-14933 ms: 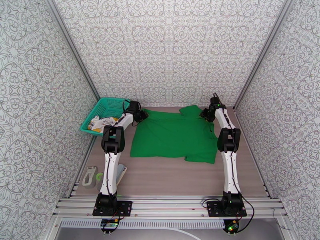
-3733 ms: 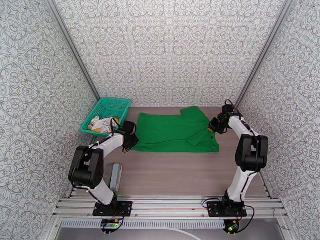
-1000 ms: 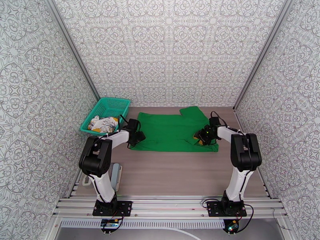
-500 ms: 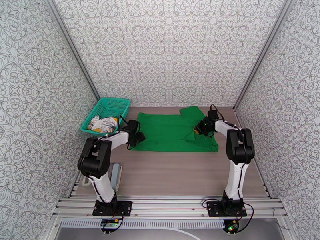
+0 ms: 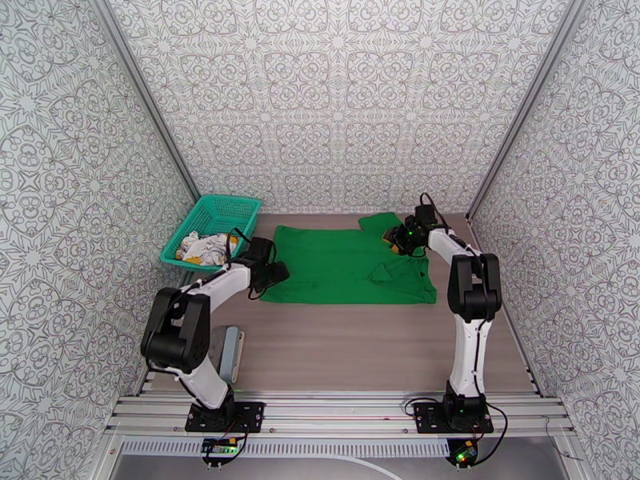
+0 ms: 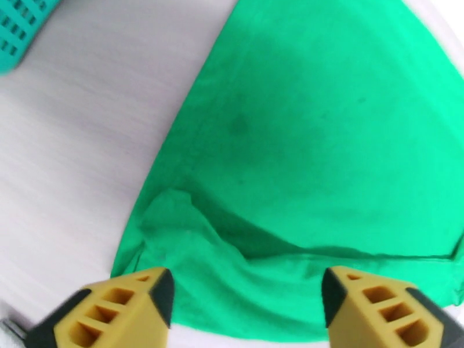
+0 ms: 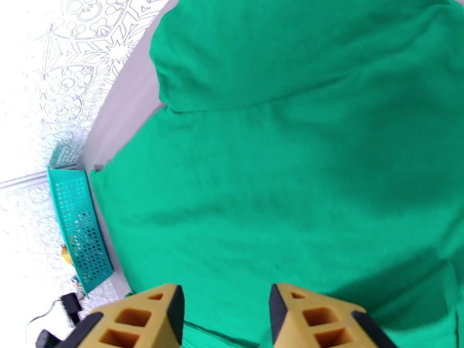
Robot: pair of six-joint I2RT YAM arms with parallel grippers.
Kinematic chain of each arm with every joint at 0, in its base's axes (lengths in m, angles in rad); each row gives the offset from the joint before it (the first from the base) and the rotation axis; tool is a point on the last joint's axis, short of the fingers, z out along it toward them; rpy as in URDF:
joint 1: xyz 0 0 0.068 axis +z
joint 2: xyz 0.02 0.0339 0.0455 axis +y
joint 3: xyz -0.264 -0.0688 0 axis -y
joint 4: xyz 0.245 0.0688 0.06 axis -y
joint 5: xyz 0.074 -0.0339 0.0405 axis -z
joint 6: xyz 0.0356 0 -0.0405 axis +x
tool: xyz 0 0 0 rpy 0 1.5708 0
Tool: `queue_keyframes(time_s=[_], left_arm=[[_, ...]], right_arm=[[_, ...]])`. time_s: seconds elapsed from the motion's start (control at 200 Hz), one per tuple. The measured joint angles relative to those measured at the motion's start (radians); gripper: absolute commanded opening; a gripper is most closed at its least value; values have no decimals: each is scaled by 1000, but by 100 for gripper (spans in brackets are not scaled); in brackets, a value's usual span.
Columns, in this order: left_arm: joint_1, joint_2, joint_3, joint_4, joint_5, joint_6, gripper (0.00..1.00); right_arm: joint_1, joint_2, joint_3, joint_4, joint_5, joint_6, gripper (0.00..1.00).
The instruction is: Fold and stack the mixed laundry pile
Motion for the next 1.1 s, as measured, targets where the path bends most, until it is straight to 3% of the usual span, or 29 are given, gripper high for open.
queue_keyframes(time_s=[0.16,0.275,0.435,0.605,0.79,1.1], left_arm=[[-54,-24,36,-13,0,42,33],[-100,19,61,-16,6,66,31],[-117,158,109,-12,29,85,33],[-117,289,151,16,45,95,32],[-111,252,62,149,79,91,32],[-148,47,-230,262,158,45,32]], right_arm=[[-1,-259,-242,-23,84,-54,47],[-1,-385,-383,-39,147,-97,46],[-3,-377,-469,-91,247,-144,44],[-37,-294,-481,-84,274,-152,41],[-103,-302,-565,-35,262,-130,41],[-181,-536,-833,-23,254,-104,45]])
